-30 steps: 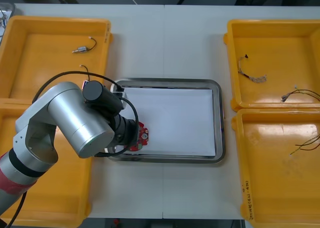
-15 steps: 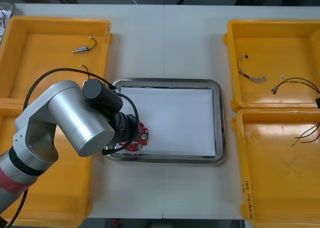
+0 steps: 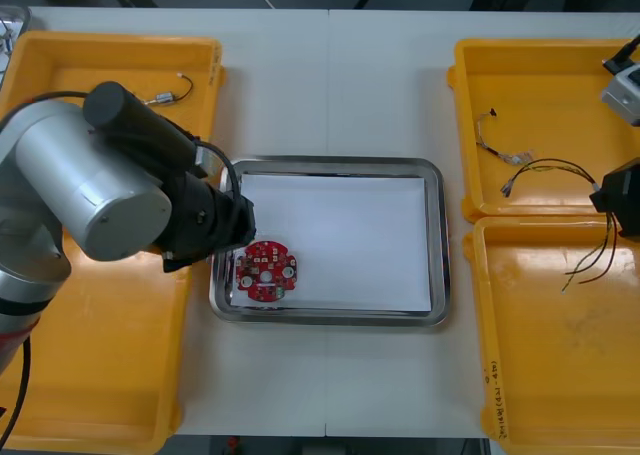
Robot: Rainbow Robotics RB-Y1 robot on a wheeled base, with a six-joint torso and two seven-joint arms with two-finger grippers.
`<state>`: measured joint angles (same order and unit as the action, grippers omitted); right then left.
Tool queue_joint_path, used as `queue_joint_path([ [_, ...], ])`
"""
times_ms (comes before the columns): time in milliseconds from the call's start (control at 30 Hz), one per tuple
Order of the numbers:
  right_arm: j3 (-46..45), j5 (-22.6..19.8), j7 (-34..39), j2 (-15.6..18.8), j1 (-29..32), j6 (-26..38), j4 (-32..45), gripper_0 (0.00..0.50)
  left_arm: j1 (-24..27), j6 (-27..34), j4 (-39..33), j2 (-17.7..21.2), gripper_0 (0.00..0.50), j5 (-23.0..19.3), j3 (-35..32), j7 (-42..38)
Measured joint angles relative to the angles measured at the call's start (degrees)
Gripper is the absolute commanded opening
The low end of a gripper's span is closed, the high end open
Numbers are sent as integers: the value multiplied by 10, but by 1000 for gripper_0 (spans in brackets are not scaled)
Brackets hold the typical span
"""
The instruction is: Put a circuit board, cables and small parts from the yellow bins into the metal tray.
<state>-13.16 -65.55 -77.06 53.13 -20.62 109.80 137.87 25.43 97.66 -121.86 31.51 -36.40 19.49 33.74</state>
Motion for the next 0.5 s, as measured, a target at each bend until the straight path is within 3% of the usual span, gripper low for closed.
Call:
queue_joint_path([
  [267,87,6,0,0,-65,0,0,0,5,45,-23,37,500,-60,-86,19],
  [500,175,35,0,-7,-123,0,-11,0,6,47,-17,66,500,-78,-141,164],
])
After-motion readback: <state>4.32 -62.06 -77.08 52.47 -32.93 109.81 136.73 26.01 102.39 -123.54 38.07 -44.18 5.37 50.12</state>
